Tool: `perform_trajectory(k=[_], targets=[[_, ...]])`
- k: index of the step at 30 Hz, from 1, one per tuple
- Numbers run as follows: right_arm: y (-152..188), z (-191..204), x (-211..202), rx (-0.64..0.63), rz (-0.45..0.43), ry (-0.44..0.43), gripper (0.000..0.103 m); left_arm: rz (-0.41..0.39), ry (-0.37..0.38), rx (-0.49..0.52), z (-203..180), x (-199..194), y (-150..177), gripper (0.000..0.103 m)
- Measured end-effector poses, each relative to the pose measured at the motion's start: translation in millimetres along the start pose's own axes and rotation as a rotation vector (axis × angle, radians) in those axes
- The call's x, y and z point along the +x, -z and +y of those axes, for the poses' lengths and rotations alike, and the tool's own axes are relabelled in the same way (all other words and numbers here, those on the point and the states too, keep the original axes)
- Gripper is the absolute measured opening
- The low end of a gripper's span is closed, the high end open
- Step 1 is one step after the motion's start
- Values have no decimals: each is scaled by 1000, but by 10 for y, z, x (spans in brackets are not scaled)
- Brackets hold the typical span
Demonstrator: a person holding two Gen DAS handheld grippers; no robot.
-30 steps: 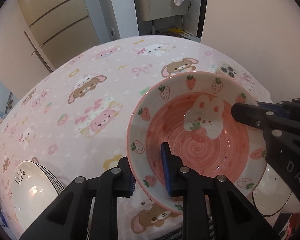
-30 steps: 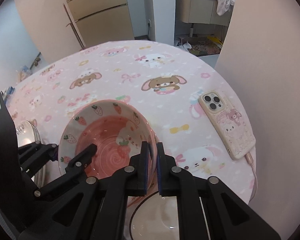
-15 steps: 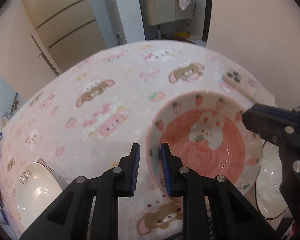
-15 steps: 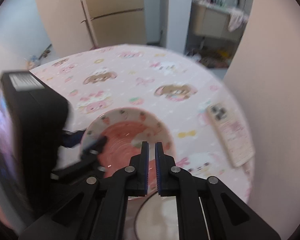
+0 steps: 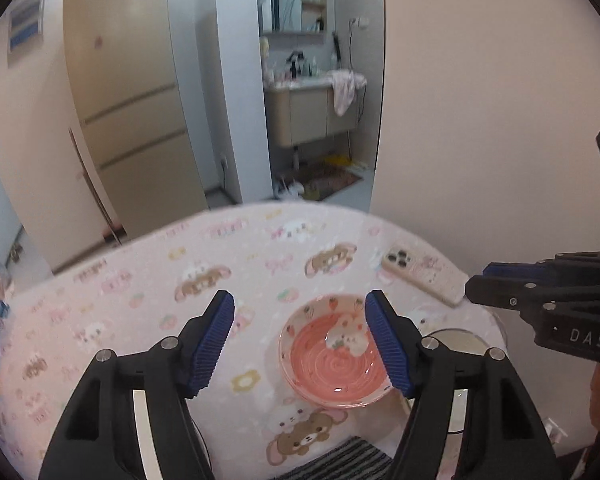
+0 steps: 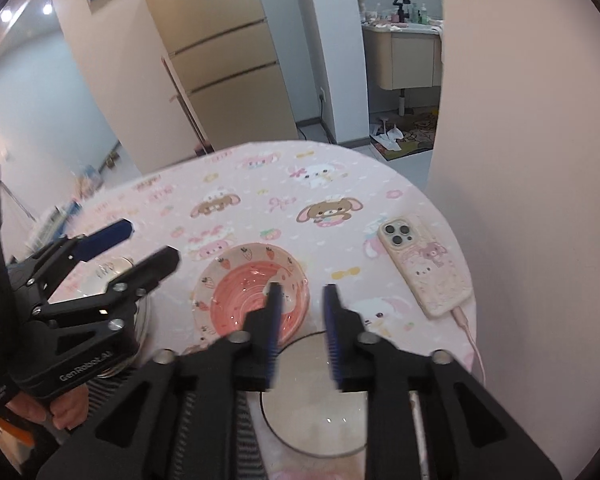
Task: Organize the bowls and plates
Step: 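Lower the pink bowl into the other pink bowl and open both grippers, then move both grippers to the white black-rimmed bowl and close on its rim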
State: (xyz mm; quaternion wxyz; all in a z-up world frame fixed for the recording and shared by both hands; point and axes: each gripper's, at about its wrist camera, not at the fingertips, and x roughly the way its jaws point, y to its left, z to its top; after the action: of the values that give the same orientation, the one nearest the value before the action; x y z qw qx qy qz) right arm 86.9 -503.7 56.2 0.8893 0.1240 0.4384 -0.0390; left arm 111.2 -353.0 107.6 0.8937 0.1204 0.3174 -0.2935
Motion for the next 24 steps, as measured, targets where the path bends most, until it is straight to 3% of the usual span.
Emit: perform_trajectory(k=[3,5,8,13,21,24], targets=[[40,-83,-249,6,-42,7,33,-62,68,-43,-37,-275,-60,88],[82,-135,-393,9,-68,9,40,-95,76,-58,-72,-409,-74,89],[163,-214,-560,15,-95,10,45,-108,92,-48,-165,-551,-64,103],[350,-379,-667,38,-107,3,50,-101,76,-8,-318,-545,75,103],[666,-773,-371,131,-40,-18,51,158,141,-17,-531,96,454,102],[743,-892,-163,178,5,-31,51,250,136,-6,-620,381,578,92]])
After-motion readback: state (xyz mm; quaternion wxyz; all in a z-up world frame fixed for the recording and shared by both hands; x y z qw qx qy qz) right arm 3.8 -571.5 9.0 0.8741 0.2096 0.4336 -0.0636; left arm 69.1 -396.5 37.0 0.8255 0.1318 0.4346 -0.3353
